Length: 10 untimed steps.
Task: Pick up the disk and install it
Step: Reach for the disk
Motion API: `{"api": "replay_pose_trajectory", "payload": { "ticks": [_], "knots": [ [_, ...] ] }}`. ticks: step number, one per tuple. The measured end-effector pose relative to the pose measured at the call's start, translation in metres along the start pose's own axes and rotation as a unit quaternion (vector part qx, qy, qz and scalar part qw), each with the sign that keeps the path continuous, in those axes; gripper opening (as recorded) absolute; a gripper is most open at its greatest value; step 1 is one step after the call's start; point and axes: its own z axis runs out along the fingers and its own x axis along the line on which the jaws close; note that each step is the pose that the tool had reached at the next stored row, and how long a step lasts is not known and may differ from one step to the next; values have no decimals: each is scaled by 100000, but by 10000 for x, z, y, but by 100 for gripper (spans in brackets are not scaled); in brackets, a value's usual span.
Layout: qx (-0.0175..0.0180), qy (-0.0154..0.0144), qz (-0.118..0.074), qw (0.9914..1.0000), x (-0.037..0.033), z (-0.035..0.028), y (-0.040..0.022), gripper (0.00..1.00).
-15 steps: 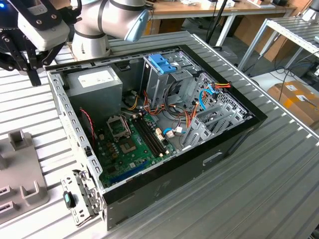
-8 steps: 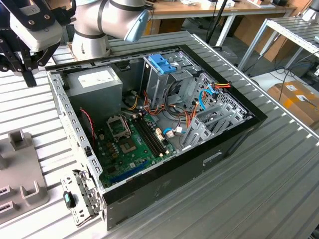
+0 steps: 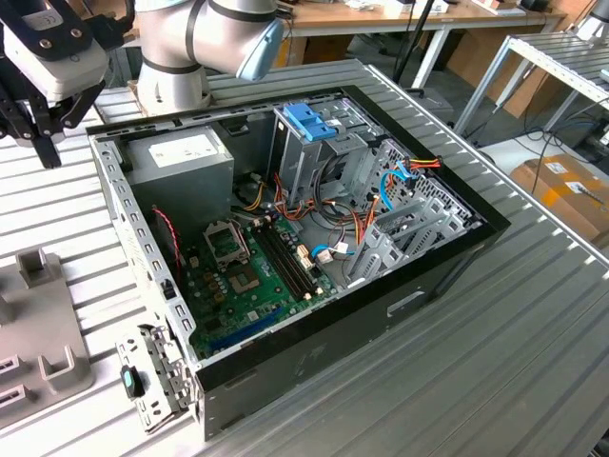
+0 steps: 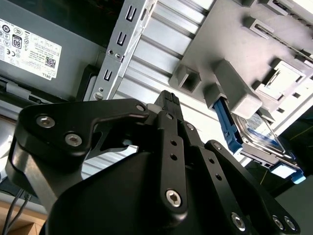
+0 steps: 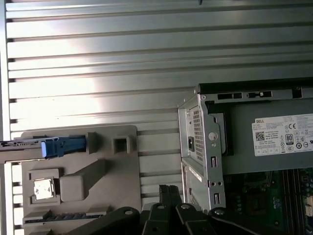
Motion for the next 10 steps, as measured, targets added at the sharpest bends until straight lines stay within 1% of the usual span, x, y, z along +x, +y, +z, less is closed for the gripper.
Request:
{"api": "replay_pose_trajectory", "payload": {
  "ticks": [10],
  "knots": [
    [-2,-2,4,100000,22,0,-2,11]
  ]
}}
